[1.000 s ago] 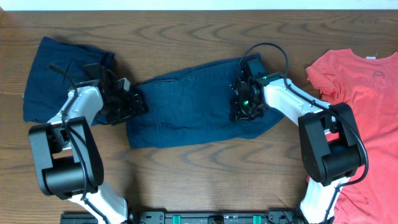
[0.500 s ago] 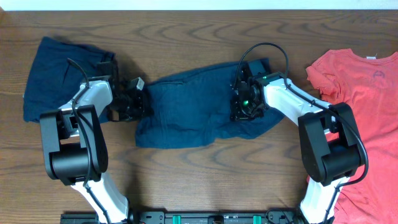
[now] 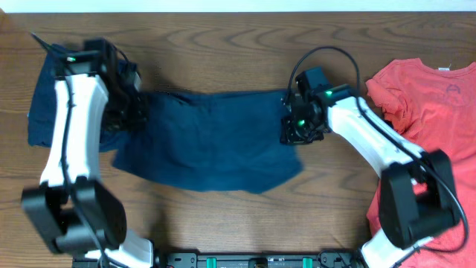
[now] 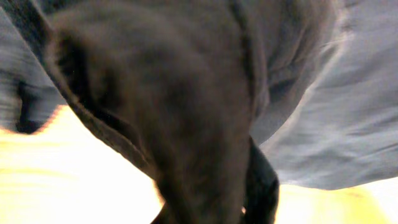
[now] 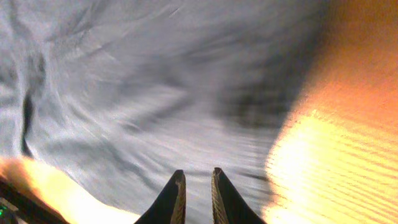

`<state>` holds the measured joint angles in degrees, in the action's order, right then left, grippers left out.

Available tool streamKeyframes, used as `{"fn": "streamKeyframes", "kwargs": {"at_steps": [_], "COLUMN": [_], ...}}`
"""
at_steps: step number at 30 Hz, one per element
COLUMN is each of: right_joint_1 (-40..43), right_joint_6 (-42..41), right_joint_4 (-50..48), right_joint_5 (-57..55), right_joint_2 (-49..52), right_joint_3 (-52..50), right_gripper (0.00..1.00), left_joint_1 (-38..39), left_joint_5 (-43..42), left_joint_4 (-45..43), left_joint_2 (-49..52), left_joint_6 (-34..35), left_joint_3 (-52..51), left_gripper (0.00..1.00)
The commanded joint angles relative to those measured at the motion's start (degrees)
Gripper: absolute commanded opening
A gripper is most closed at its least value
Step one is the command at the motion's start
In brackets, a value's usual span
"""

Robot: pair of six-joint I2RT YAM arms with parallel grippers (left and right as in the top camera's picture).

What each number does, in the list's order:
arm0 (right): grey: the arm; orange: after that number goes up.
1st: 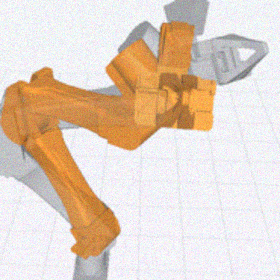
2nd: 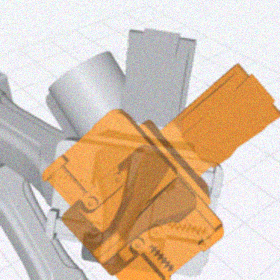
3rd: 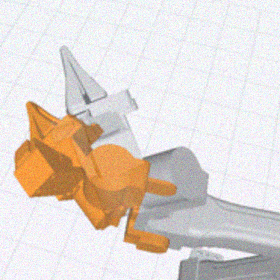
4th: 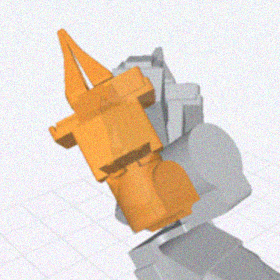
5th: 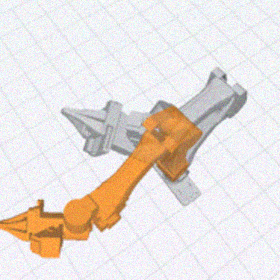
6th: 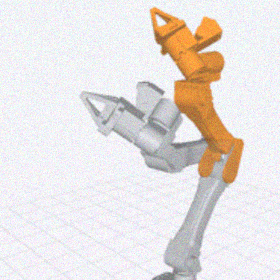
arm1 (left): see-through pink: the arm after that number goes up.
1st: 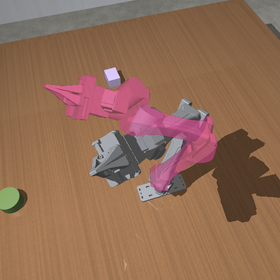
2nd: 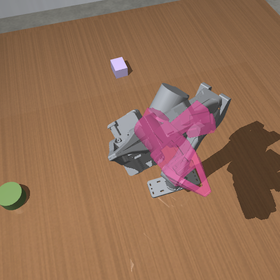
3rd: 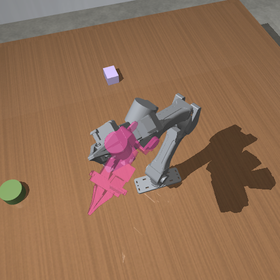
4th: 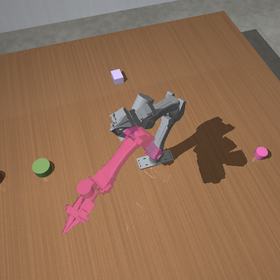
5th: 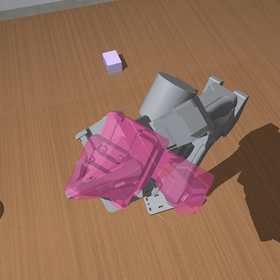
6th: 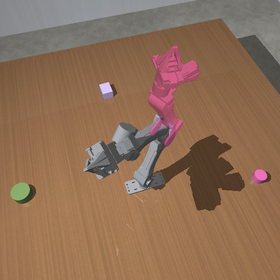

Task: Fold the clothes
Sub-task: 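Lift the shorts' left end with the left gripper and fold it rightward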

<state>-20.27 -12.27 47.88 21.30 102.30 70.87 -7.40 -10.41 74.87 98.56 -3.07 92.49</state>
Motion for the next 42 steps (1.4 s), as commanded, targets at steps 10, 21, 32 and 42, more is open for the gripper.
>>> {"fn": "streamKeyframes", "kwargs": {"at_steps": [10,21,32,42], "right_joint_1": [-0.9,-1.51,-1.44,-1.44], "right_joint_6": [1.64,2.19,0.09,0.11], "right_joint_4": [-6.27,-9.03,-6.54,-6.01], "right_joint_5": [-0.22,4.59,1.01,-0.28], "right_joint_2": [3.02,14.05,16.31,16.31], "right_joint_3": [-0.07,-0.07,-0.07,-0.07], "right_gripper": [0.15,0.07,0.01,0.01], "left_joint_1": [8.61,14.43,17.05,28.35], "left_joint_5": [2.1,2.12,-2.89,-3.08], "left_joint_4": [-3.63,-6.69,-11.47,-22.6], "left_joint_2": [0.44,0.44,0.46,6.67], "left_joint_6": [6.67,10.71,14.43,18.43], "left_joint_3": [2.12,2.12,2.1,0.98], "left_gripper": [0.06,0.06,0.06,0.06]}}
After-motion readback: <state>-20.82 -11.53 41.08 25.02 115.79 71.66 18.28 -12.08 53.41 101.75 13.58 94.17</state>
